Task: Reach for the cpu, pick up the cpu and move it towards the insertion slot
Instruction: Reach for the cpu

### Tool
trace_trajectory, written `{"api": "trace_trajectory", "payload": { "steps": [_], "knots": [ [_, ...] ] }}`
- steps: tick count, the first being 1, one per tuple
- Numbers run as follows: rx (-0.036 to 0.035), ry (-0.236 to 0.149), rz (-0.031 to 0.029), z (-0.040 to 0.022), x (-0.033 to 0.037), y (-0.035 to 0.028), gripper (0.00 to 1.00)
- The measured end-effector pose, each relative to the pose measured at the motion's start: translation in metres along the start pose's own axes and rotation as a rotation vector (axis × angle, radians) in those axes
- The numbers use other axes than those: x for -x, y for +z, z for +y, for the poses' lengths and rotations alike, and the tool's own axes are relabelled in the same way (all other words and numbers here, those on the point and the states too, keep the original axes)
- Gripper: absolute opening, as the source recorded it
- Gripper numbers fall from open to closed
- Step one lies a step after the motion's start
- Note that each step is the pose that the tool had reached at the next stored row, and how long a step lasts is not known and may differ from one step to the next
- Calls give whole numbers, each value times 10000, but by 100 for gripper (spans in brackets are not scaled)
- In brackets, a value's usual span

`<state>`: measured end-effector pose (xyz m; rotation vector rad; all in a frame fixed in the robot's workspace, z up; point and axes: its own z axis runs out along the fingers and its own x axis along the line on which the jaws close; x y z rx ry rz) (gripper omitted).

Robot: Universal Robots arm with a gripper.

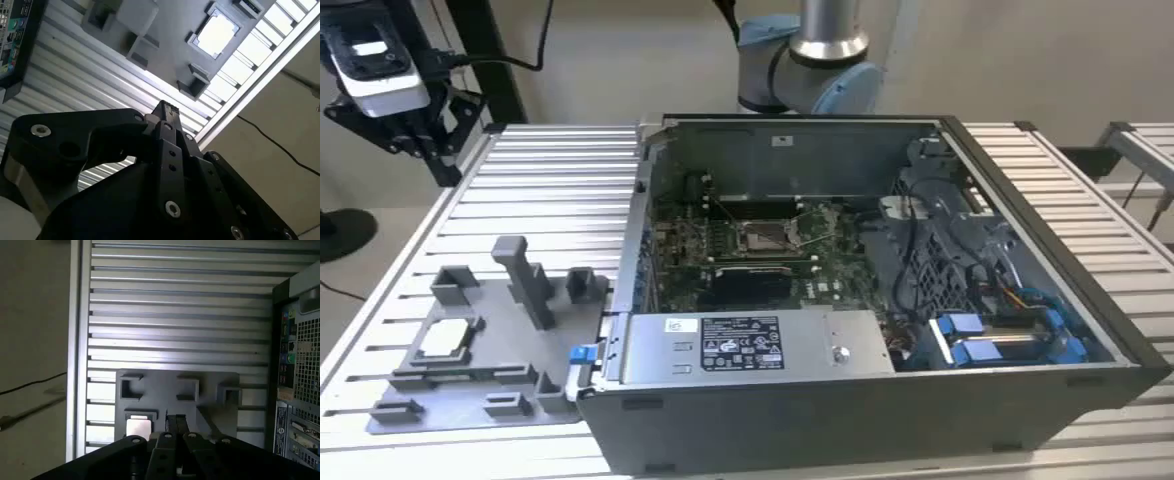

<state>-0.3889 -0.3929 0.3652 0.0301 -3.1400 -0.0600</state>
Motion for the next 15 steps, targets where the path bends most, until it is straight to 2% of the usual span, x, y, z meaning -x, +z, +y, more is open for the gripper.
{"api": "trace_trajectory", "payload": {
  "steps": [13,15],
  "knots": [
    [-1,0,1,0,-1,-1,0],
    [-1,2,1,1,-21,0,0]
  ]
}}
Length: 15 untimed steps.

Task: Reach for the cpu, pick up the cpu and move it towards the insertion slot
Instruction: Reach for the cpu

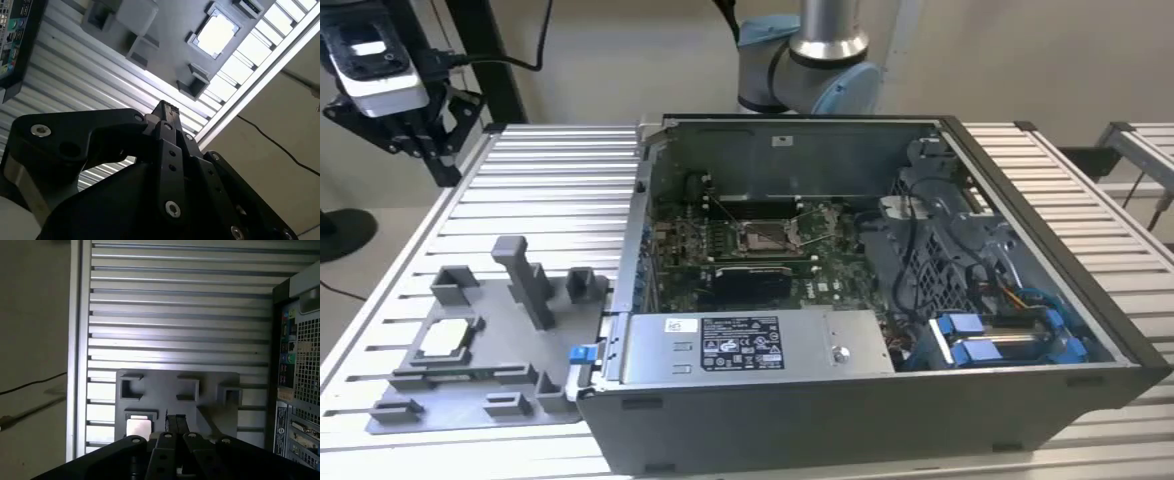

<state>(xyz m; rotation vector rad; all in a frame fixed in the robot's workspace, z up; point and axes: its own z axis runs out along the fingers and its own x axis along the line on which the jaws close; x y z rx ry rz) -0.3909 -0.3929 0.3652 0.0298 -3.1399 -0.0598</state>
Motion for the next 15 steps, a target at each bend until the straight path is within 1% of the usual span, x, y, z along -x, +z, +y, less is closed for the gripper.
{"api": "trace_trajectory", "payload": {
  "steps": [2,4,6,7,8,9,13,15],
  "knots": [
    [1,-2,-1,0,-52,1,0],
    [2,-2,-2,-8,-138,3,0],
    [1,-2,0,-37,-229,4,0],
    [2,-2,-2,-62,-275,6,0],
    [2,-4,1,-91,-309,7,0],
    [2,-2,1,-131,-329,9,0],
    [2,-1,-1,-316,-343,21,0],
    [2,-2,0,-396,-344,30,0]
  ]
}}
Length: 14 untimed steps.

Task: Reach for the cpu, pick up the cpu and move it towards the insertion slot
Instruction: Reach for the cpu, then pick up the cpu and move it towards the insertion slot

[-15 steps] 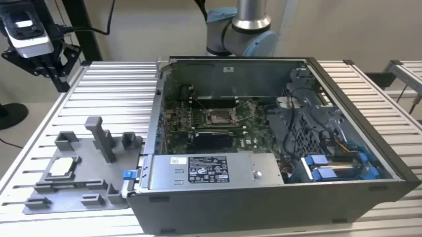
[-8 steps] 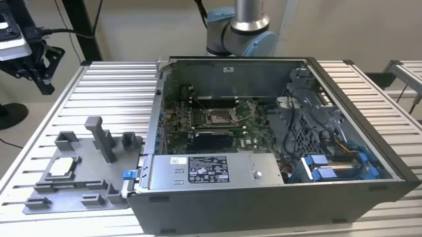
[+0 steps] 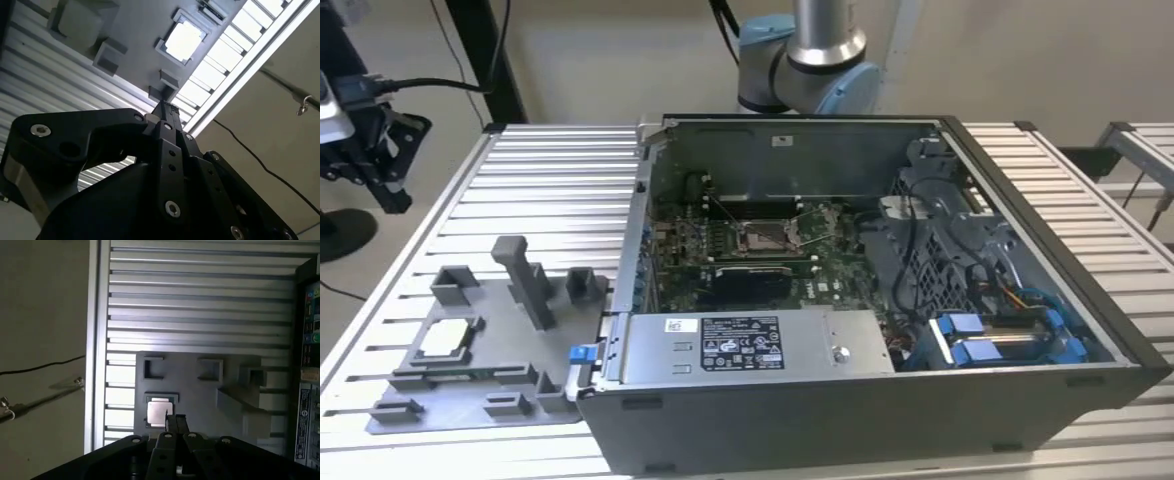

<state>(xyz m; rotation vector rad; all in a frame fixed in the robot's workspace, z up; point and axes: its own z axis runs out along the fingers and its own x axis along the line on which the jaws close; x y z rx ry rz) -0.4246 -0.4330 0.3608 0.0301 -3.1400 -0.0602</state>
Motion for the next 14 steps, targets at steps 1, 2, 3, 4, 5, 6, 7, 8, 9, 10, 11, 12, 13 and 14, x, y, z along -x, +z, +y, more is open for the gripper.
{"api": "trace_trajectory", "payload": {
  "steps": [1,2,3,4,5,6,7,8,9,10,11,12,13,14],
  "knots": [
    [0,-1,0,-10,-1,5,0],
    [0,1,0,-9,-2,5,0],
    [0,1,0,-9,-2,5,0],
    [0,1,-1,-9,-2,5,0],
    [-1,1,0,-10,-3,5,0],
    [0,1,0,-10,-3,5,0],
    [0,1,0,-10,-4,6,0],
    [0,0,0,-10,-4,5,0],
    [0,0,0,-10,-4,5,0],
    [-1,1,0,-10,-5,5,100],
    [0,1,-1,-10,-5,6,100],
    [0,1,0,-10,-6,5,100],
    [-1,0,0,-10,-6,5,100],
    [0,0,-1,-10,-6,6,100]
  ]
}}
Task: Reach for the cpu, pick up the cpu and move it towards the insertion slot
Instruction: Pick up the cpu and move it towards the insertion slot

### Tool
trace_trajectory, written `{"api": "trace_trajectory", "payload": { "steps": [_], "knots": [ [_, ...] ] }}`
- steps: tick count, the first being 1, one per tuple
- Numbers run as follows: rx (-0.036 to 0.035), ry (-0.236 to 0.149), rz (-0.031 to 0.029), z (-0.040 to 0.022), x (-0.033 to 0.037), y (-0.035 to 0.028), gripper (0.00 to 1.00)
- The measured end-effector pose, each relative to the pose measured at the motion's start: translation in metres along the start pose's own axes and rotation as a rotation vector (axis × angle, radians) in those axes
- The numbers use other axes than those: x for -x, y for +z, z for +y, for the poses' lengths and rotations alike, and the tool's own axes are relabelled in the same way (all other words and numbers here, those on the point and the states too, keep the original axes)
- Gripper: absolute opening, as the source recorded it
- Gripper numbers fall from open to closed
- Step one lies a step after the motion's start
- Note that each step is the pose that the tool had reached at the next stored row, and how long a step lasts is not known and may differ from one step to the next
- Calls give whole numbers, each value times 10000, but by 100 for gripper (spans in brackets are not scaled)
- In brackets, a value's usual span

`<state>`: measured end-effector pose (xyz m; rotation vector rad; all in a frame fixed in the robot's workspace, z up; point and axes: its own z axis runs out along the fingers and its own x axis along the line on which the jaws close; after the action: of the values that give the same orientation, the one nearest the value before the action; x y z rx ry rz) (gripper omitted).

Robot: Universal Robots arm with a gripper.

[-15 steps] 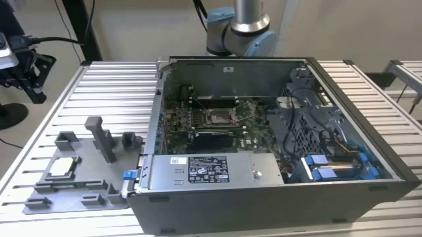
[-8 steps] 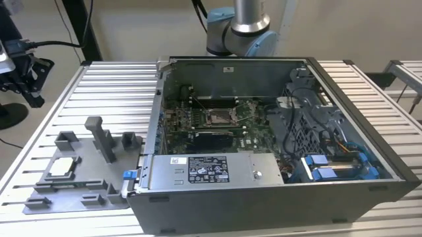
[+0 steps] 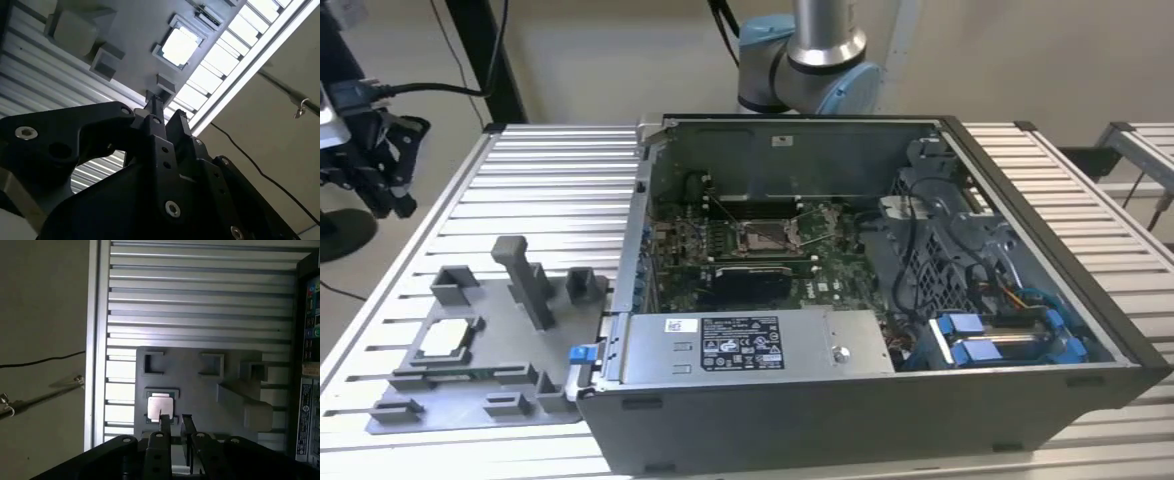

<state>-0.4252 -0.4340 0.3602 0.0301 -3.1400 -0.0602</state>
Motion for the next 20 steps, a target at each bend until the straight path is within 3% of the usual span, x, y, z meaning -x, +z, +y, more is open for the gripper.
{"api": "trace_trajectory", "payload": {
  "steps": [14,20],
  "knots": [
    [-1,4,1,0,-5,1,100],
    [0,208,-8,-3,-7,81,100]
  ]
}}
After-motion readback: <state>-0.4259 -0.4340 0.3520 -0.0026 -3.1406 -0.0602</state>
